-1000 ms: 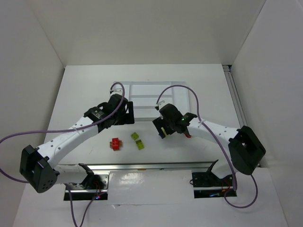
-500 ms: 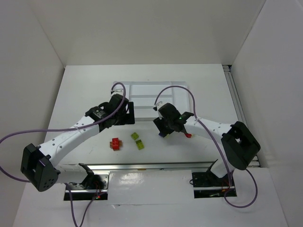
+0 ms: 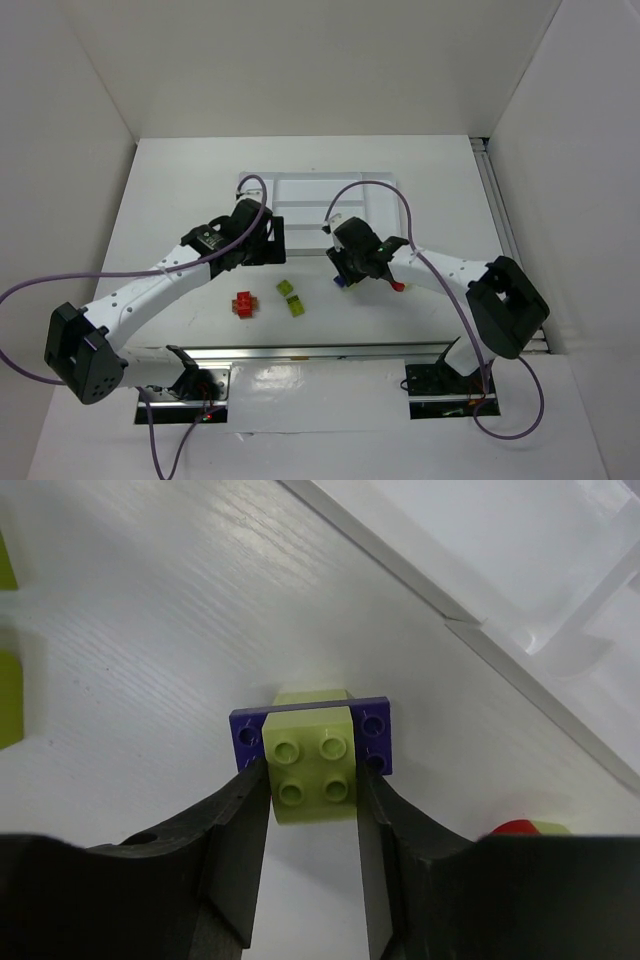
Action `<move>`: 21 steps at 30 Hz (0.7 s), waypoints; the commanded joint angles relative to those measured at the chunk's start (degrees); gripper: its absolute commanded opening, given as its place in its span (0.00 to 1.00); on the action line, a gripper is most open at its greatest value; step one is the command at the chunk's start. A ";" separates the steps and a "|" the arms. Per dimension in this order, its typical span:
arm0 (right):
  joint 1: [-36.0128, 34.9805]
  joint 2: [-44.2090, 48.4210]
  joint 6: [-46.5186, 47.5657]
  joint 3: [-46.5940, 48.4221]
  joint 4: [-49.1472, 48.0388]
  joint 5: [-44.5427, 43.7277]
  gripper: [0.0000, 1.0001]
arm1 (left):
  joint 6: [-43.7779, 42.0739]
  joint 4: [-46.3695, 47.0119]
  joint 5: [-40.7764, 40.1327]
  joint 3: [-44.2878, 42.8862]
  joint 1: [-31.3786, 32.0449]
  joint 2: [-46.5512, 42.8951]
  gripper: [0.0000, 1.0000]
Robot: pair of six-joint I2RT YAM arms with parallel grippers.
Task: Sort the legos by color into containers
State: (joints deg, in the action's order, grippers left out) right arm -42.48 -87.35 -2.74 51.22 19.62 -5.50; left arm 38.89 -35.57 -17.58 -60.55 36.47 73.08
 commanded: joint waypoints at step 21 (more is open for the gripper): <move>13.20 28.46 -16.14 7.14 -1.50 27.10 0.30 | -9.19 26.94 44.41 8.08 -7.02 -14.45 0.88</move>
State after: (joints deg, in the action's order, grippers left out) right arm -31.46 -62.33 -15.25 56.31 21.58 10.79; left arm 31.40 -19.59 9.30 -53.15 32.03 60.55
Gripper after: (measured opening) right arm 0.440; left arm 0.886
